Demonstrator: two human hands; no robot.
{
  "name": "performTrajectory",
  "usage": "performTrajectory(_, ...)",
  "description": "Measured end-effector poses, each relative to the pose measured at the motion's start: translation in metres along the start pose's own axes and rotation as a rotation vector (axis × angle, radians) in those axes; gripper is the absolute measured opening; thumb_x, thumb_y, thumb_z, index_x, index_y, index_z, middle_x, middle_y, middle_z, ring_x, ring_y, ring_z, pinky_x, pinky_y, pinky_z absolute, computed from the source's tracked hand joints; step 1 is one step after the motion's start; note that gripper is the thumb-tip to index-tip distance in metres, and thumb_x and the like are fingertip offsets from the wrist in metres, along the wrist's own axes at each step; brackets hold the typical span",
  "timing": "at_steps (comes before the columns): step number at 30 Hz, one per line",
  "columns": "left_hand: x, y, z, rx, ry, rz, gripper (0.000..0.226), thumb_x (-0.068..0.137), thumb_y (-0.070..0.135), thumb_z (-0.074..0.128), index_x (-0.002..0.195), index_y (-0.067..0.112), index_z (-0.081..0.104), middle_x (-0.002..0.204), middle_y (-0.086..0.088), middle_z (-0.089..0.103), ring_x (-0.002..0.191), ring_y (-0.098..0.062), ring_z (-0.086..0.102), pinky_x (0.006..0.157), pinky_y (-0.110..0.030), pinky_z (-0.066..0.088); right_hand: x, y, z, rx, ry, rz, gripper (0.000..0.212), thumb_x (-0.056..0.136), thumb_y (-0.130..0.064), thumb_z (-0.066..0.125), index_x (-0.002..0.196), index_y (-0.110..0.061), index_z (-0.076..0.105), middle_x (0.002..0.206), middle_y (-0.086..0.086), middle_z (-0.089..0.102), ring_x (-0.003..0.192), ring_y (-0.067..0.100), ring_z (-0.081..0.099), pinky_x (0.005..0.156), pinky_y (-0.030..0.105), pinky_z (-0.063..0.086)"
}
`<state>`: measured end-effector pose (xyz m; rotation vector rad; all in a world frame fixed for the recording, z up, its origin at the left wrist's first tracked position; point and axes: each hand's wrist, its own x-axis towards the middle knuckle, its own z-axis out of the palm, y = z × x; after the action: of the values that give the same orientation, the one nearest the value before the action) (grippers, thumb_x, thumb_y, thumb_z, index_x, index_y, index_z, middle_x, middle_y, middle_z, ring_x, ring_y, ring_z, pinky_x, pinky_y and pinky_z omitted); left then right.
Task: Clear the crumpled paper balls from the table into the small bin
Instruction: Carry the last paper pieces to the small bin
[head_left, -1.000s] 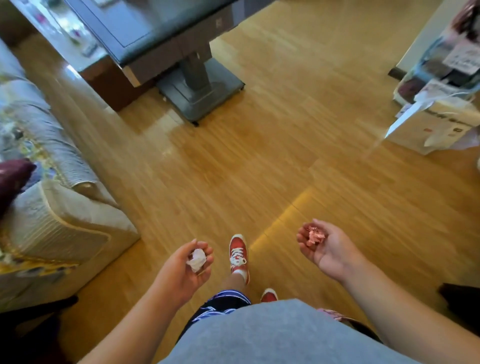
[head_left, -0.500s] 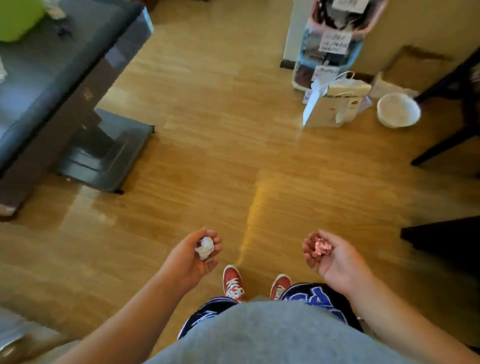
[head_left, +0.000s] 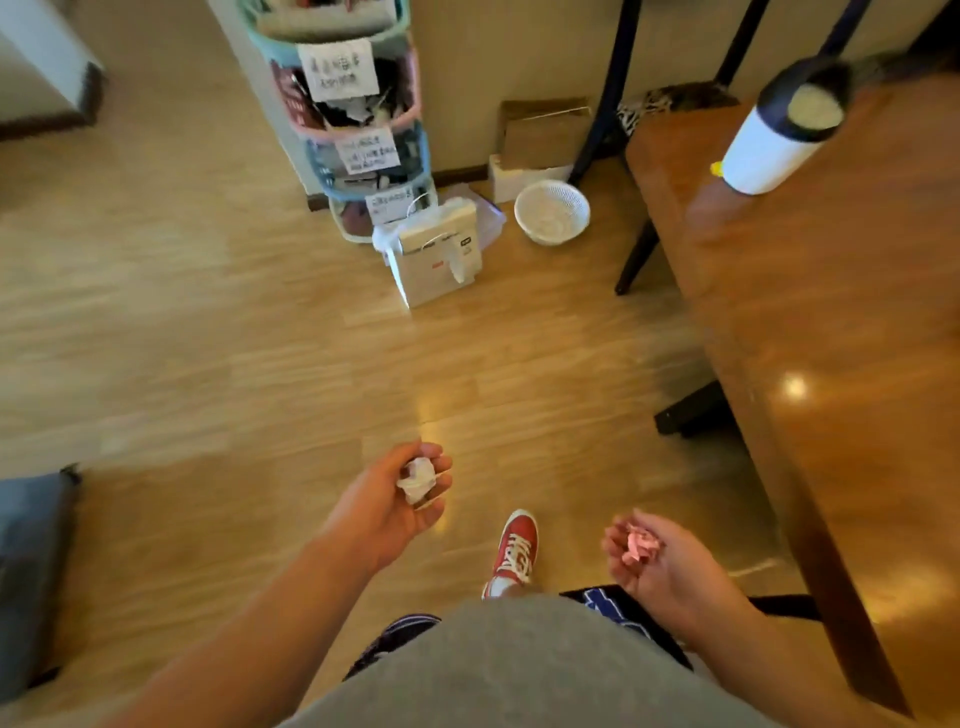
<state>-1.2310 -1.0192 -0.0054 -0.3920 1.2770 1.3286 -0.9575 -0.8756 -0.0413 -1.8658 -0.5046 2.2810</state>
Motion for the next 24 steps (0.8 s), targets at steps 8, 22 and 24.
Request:
performTrajectory(8,0.041,0.058,0.036,-0.014,0.09,-0.031,0.018,0.089,0.026,0.058,0.08,0.015,0.07,0.078,-0.004,0.072,0.061,-0.015,0.069,0.047,-0.025,0.053,0.046,-0.114,0.055,0.08,-0.029,-0.024,0.024,0.09,-0.026,0.058,0.098,-0.005,0.066,0.072,0.011,0.074,0.069,0.023,0.072,0.069,0.037,0.055)
performTrajectory(22,0.175,0.231,0.108,0.254,0.007,-0.093,0.021,0.089,0.032,0.057,0.08,0.018,0.069,0.077,-0.001,0.074,0.06,-0.011,0.068,0.048,-0.022,0.05,0.107,-0.261,0.167,0.25,-0.058,-0.042,0.021,0.089,-0.025,0.059,0.094,-0.006,0.066,0.075,0.011,0.072,0.07,0.022,0.069,0.062,0.034,0.055)
performTrajectory(24,0.193,0.257,0.137,0.339,-0.041,-0.106,0.02,0.089,0.031,0.056,0.081,0.018,0.069,0.077,0.0,0.074,0.061,-0.011,0.068,0.049,-0.023,0.05,0.108,-0.273,0.162,0.304,-0.02,-0.061,0.022,0.089,-0.025,0.06,0.095,-0.005,0.067,0.076,0.011,0.073,0.072,0.023,0.069,0.063,0.035,0.056)
